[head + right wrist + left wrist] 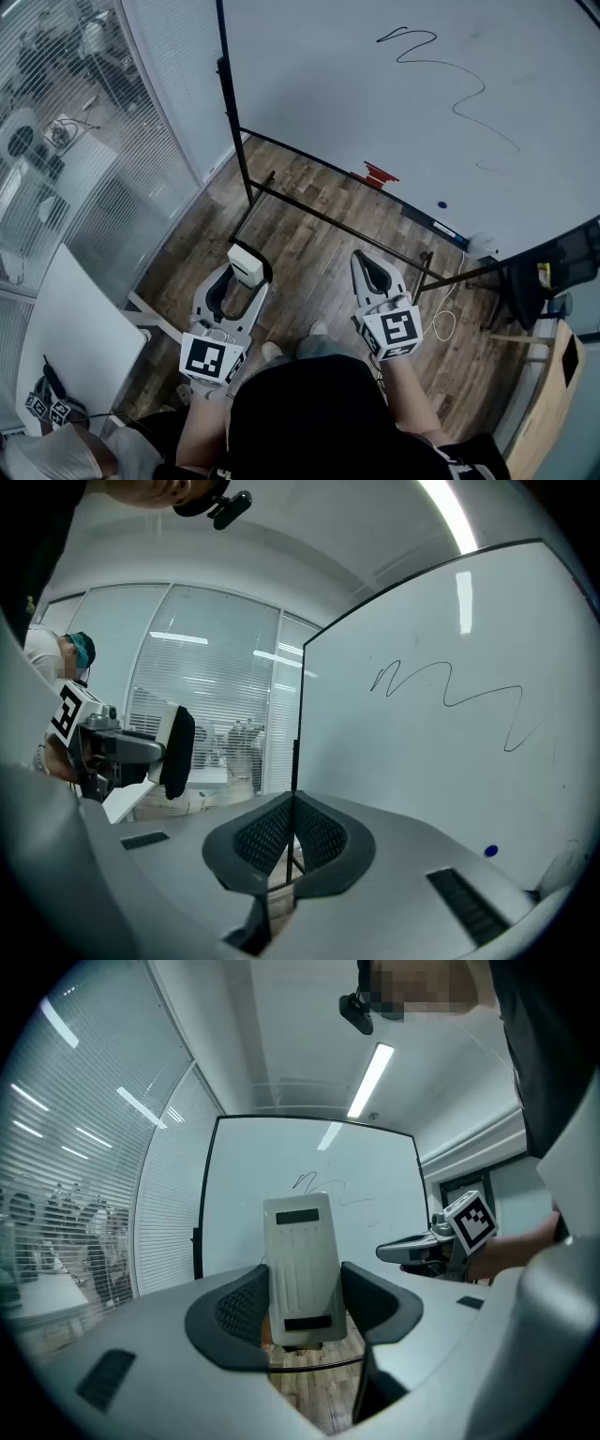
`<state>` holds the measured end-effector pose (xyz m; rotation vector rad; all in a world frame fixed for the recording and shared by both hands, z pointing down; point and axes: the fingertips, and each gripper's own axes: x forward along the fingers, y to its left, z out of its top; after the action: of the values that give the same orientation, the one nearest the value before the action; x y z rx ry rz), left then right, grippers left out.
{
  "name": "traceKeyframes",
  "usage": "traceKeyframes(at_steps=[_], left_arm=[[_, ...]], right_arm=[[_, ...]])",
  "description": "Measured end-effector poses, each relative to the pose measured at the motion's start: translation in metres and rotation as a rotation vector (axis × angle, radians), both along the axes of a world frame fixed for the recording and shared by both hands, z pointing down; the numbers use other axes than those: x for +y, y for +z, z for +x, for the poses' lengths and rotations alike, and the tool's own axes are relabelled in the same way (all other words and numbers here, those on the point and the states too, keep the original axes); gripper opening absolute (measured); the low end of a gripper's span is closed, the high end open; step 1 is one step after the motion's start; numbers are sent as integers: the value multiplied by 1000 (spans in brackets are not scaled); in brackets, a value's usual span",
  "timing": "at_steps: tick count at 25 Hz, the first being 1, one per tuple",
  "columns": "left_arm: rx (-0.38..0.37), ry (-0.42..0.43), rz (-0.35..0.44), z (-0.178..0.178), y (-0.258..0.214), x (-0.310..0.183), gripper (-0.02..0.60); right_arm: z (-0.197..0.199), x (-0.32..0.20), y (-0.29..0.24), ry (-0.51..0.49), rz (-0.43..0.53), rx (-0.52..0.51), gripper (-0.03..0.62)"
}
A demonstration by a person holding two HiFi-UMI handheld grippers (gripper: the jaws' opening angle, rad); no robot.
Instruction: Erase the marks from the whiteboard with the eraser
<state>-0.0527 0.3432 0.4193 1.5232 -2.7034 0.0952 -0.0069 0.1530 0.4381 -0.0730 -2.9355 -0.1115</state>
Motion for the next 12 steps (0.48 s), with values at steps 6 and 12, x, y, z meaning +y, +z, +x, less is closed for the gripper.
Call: traceKeyframes(at_steps=[6,12], left_arm=[[17,-26,0,-10,1,-24,256],[-2,-81,-9,-27,0,-50,258]], right_arm=[[-21,-20,-5,-39,-9,-5,26],[-48,-34,-8,-151,-56,-40,26]])
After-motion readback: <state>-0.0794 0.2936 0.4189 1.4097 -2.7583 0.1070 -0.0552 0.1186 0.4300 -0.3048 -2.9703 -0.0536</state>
